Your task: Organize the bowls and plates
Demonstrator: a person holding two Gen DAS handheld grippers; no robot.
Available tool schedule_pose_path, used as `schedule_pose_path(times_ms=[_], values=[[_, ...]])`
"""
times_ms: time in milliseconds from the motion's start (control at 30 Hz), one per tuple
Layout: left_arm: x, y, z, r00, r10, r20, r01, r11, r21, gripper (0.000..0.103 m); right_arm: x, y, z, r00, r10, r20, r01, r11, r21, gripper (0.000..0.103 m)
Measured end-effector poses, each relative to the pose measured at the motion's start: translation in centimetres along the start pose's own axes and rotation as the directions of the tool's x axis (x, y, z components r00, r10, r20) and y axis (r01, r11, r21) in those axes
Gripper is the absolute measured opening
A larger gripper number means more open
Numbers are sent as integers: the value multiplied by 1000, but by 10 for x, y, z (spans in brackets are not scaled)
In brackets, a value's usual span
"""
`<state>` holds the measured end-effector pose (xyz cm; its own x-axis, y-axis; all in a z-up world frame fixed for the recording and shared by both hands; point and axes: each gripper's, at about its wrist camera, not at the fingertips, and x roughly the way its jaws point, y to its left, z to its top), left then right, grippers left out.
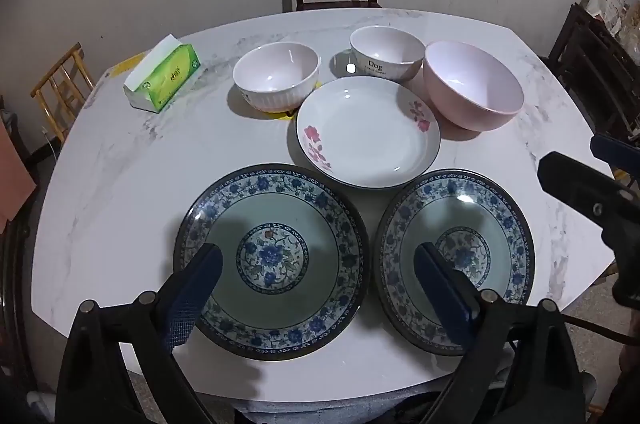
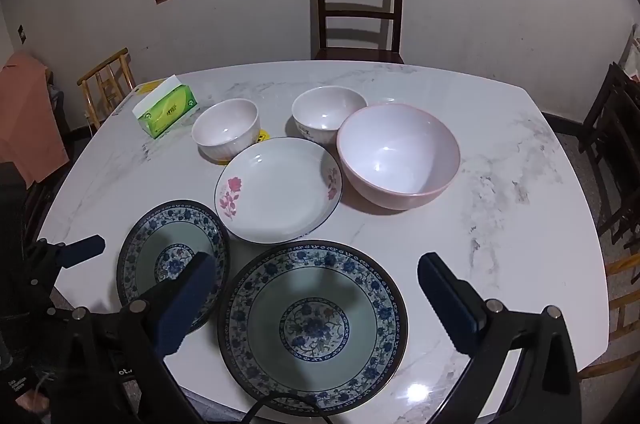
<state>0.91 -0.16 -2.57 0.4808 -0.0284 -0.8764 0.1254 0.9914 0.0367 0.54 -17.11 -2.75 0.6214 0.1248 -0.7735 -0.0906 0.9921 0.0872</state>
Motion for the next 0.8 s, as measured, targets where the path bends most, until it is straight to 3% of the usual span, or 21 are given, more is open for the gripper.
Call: schedule_pose_path(times_ms=[433, 800], values=[[4, 3, -2, 1000, -14, -21, 13, 1000, -21, 95, 3, -1, -2, 1000, 19, -15, -19, 1000, 0, 103], [4, 3, -2, 1000, -15, -22, 14, 1000, -23, 95, 1, 2, -3, 999, 1, 32, -1, 1000, -24, 103]])
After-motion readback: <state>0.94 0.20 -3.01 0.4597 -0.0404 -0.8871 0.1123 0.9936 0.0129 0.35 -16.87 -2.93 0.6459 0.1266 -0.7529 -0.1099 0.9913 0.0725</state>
